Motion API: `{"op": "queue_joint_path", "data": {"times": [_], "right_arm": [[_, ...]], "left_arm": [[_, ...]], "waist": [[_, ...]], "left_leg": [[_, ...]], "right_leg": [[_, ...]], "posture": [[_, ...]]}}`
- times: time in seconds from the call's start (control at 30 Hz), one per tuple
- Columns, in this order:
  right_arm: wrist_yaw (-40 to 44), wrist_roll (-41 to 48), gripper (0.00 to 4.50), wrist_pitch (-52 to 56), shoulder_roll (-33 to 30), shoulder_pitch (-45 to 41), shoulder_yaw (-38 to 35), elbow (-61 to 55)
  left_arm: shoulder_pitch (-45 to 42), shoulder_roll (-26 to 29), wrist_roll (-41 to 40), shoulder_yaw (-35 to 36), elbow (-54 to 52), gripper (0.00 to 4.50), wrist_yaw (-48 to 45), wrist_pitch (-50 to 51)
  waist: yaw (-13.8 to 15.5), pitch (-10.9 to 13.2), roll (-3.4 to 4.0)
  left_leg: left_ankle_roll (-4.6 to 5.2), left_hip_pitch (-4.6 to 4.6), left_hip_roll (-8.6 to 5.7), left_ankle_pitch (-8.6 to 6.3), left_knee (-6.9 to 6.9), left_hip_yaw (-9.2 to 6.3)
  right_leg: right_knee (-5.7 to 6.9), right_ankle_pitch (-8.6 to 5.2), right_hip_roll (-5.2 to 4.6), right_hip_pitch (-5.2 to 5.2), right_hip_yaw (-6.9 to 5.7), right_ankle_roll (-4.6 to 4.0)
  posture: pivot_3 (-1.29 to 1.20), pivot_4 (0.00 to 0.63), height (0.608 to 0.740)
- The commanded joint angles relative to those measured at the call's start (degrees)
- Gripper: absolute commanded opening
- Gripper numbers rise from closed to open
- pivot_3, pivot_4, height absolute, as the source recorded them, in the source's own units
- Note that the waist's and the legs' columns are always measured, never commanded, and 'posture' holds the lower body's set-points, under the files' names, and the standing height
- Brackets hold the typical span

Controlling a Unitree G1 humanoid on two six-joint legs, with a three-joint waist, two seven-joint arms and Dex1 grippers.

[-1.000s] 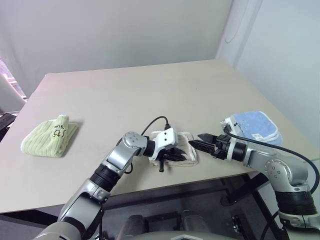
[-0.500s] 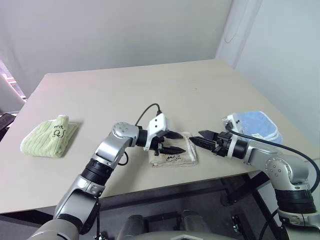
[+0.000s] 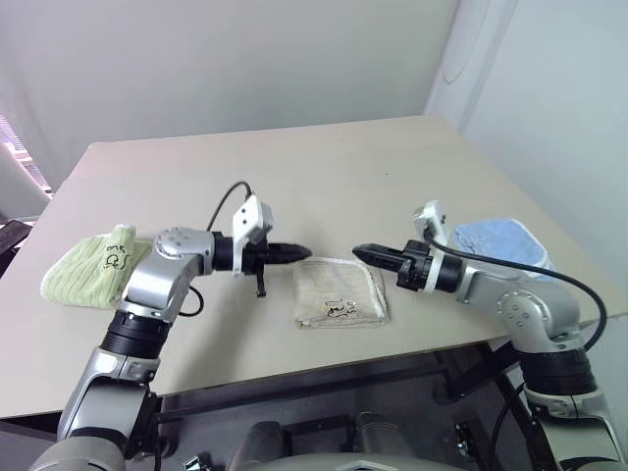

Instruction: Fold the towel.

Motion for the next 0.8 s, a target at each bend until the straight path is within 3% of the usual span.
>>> {"op": "queue_joint_path", "data": {"times": [0.03, 0.3, 0.47, 0.7, 0.8], "right_arm": [[3.7, -3.0, 0.01, -3.5, 0.4, 0.2, 3.2, 2.6], [7.0, -13.6, 0.01, -10.5, 2.3, 1.2, 11.3, 14.9], [8.2, -18.2, 0.01, -14.2, 2.1, 2.9, 13.4, 18.1], [9.8, -18.1, 0.01, -15.3, 2.2, 2.0, 11.0, 18.7], [9.8, -11.5, 0.58, -8.7, 2.8, 1.0, 6.2, 14.5]], "left_arm": [[1.1, -0.2, 1.4, -2.4, 0.2, 0.0, -2.1, -3.4], [0.7, -7.4, 9.6, -8.2, 19.1, 0.0, 0.2, -13.0], [0.6, -9.4, 10.1, -8.0, 24.2, 0.0, 0.2, -15.7], [0.8, -9.7, 9.0, -6.8, 23.4, 0.0, -0.7, -15.8], [1.4, -8.1, 5.0, -3.9, 16.7, 0.0, -2.0, -11.4]], "waist": [[0.1, 0.0, -0.01], [0.1, 0.0, -0.02], [0.1, -0.2, -0.03], [0.2, -0.3, -0.17], [0.1, -0.3, -0.17]], "left_leg": [[0.0, -0.02, -0.01, 0.0, 0.0, 0.0], [0.0, 0.05, -0.02, 0.0, 0.04, -0.01], [0.02, 0.14, -0.03, -0.01, 0.02, -0.01], [0.0, 0.44, 0.02, -0.01, 0.08, -0.05], [0.01, 0.27, 0.02, -0.02, 0.07, -0.06]], "right_leg": [[0.0, 0.0, -0.02, 0.0, 0.0, 0.0], [0.04, 0.01, 0.05, 0.04, -0.01, 0.01], [0.05, 0.0, 0.04, 0.12, -0.01, 0.01], [0.05, -0.01, -0.01, 0.43, -0.04, 0.03], [0.05, -0.01, -0.01, 0.27, -0.04, 0.03]], "posture": [[0.0, 0.0, 0.74], [0.0, 0.0, 0.74], [0.0, 0.0, 0.74], [0.0, 0.0, 0.74], [0.0, 0.0, 0.74]]}}
